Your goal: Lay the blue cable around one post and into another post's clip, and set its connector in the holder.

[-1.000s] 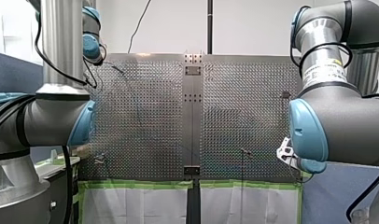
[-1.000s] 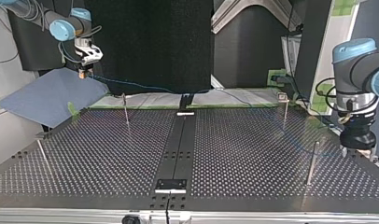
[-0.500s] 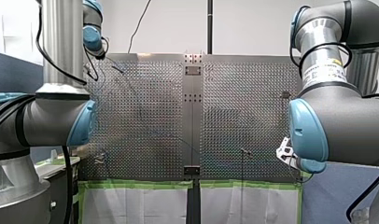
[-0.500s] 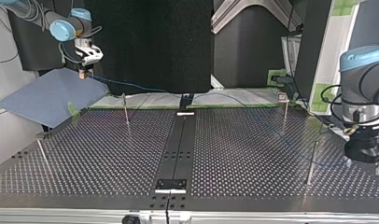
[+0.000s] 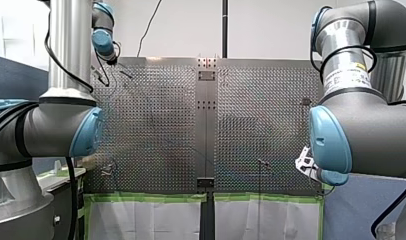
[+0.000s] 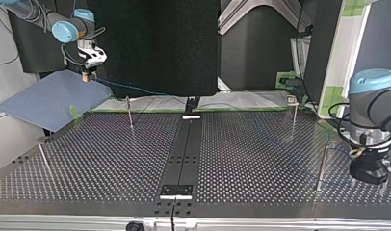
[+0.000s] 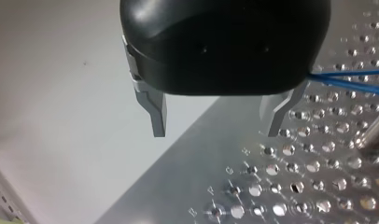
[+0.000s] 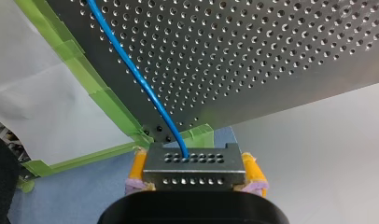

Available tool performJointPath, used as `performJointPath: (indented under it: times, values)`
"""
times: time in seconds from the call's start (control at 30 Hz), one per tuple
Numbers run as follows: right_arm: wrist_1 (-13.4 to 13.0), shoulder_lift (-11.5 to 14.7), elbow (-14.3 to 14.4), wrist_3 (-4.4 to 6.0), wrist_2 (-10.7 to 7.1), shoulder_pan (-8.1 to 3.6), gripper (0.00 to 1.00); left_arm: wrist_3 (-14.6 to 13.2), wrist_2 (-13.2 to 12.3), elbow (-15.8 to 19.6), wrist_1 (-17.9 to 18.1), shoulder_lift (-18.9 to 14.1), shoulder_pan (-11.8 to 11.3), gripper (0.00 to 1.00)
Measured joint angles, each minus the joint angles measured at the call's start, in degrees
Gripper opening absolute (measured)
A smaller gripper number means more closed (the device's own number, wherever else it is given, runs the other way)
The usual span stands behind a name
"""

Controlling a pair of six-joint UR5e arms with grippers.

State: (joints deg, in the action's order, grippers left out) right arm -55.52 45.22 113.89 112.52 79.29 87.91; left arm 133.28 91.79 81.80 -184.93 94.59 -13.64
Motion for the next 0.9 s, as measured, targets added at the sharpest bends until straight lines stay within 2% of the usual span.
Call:
performJointPath:
  times: [0.4,0.5,0.7,0.9]
  values:
    - [0.0,0.0,-0.2,-0.05,0.00,0.15,0.00,-0.1,-1.0,-5.8,0.7,3.5,0.0,1.00]
    - [0.1,0.0,-0.2,-0.13,0.01,0.24,0.00,0.0,-1.0,-6.3,0.6,4.1,0.1,1.00]
    - [0.1,0.0,-0.2,-0.17,0.00,0.28,0.00,0.4,-0.4,-6.2,0.6,4.7,0.1,1.00]
    - [0.1,0.0,-0.2,-0.18,0.00,0.29,0.00,0.5,-0.3,-3.8,1.9,4.7,0.1,1.00]
